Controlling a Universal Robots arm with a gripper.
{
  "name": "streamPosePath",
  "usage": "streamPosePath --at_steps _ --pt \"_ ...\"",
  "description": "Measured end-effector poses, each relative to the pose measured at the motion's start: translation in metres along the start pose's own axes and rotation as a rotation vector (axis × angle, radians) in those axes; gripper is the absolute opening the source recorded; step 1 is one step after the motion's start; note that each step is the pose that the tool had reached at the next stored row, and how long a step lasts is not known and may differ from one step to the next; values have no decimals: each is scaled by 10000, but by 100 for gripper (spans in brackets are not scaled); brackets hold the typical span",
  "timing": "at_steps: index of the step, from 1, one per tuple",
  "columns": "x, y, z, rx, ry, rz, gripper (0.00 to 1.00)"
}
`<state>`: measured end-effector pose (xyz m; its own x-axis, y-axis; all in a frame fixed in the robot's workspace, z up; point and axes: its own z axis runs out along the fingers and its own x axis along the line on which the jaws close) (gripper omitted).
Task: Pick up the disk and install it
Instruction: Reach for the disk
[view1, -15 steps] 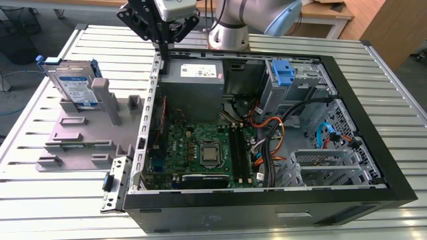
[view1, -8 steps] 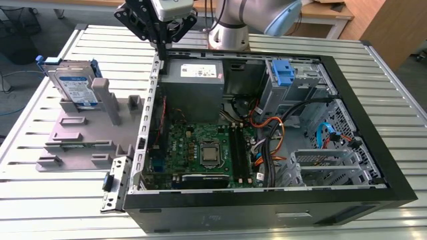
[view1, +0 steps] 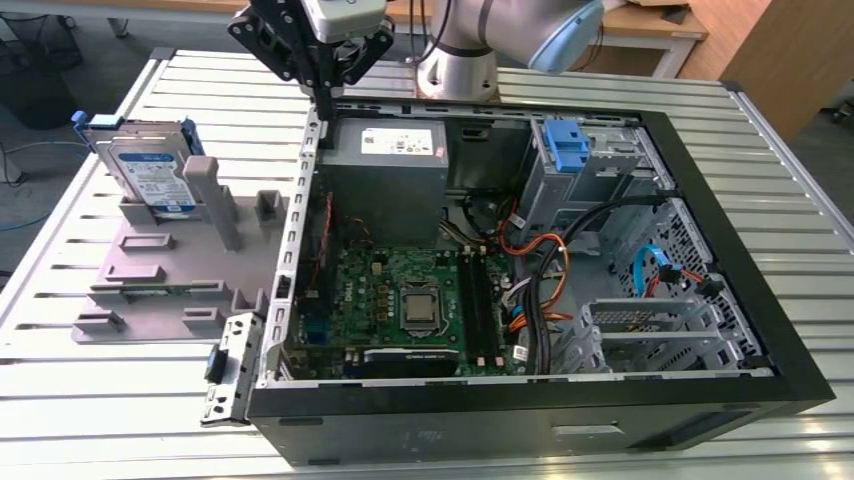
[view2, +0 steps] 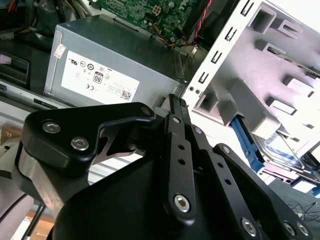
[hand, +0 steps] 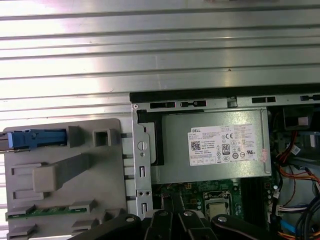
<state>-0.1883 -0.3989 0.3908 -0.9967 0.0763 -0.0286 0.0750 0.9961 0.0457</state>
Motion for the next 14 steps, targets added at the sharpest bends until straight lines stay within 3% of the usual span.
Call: streamPosePath --at_steps 14 --pt "185 -15 11 0 0 0 11"
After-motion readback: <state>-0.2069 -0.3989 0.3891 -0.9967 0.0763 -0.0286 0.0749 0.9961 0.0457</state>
